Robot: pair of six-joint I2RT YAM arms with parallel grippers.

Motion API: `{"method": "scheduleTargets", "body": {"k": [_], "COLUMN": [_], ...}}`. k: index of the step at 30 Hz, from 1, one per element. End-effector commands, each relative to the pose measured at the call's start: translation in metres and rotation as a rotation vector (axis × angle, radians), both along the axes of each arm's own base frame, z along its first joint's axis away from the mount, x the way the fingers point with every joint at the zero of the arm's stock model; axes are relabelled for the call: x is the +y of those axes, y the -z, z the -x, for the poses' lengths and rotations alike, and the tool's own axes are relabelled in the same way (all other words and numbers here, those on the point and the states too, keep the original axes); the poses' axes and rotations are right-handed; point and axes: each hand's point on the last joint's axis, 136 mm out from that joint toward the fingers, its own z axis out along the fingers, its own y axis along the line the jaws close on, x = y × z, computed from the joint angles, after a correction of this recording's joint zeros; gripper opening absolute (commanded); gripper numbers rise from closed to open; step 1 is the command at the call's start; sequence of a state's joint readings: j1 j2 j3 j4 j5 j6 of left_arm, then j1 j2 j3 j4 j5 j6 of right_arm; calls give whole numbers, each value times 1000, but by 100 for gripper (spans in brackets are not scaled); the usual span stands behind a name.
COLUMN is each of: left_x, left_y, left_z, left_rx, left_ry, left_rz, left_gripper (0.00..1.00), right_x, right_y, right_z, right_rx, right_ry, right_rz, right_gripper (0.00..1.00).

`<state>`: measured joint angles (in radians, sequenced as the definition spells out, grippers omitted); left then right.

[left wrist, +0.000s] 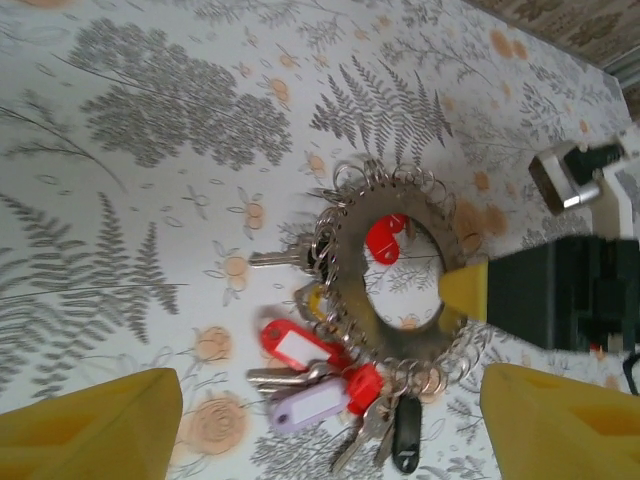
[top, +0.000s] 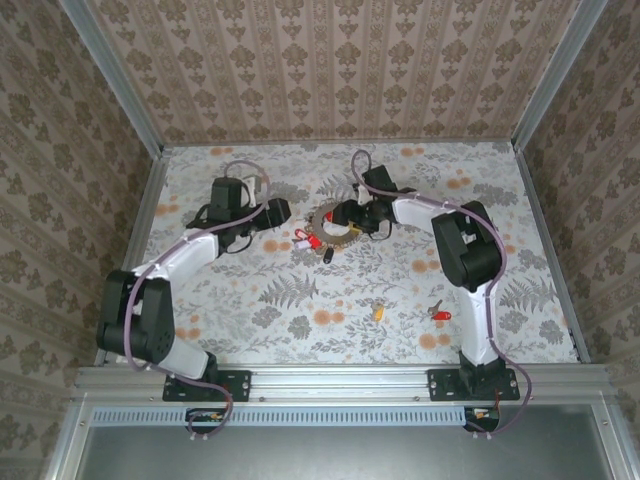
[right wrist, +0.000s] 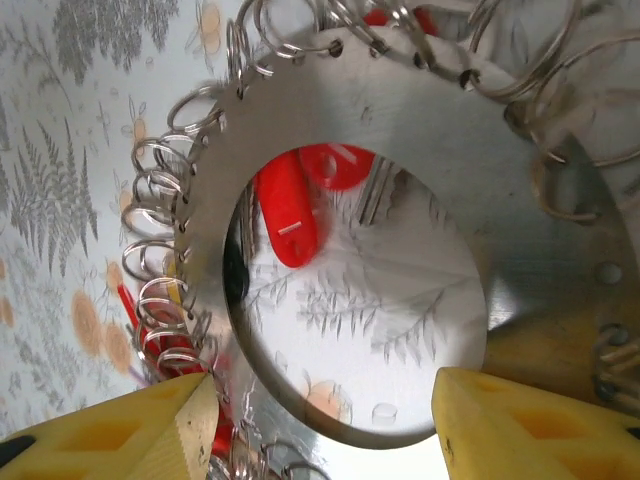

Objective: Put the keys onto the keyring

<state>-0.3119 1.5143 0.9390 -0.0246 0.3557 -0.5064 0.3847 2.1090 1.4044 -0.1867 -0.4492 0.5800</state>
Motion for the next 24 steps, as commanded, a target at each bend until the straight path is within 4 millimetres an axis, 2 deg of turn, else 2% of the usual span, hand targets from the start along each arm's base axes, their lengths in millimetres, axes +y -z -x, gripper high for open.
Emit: {"method": "scheduleTargets", "body": {"k": [1,6,8,10,12,14,17,19,21,24], "left_x": [-16,-34,-40,-42,-45,-50,-62,-74,-75,-70], "left_y": [3,20,25,27,28,28,33,39,48,57], "left_z": [-1,3,8,14,22,29,41,53,59,65], "left_rx": [50,112,135,160,177,190,223,253,286,315], "left_ry": [30,42,58,79,97,116,167,211,220,204], "left_rz": [15,31,27,18,19,32,25,-6,-48,-85], "left_gripper": [72,64,61,57,55,53,49,46,43,41], "right_x": [3,27,36,36,19,1,-23,-32,-36,-32], "right_y": [22,17,1,-23,-47,-57,-52,-46,-41,-36], "right_z": [45,85,98,105,105,101,90,85,81,79], "right_rx": [116,130,110,77,4,-49,-35,-18,0,12], "right_ry": [57,100,109,103,112,100,61,32,22,-18], "right_rz": [9,-92,-144,-171,-122,-48,34,47,50,48], "right_gripper": [61,59,59,60,61,62,57,56,54,54]}}
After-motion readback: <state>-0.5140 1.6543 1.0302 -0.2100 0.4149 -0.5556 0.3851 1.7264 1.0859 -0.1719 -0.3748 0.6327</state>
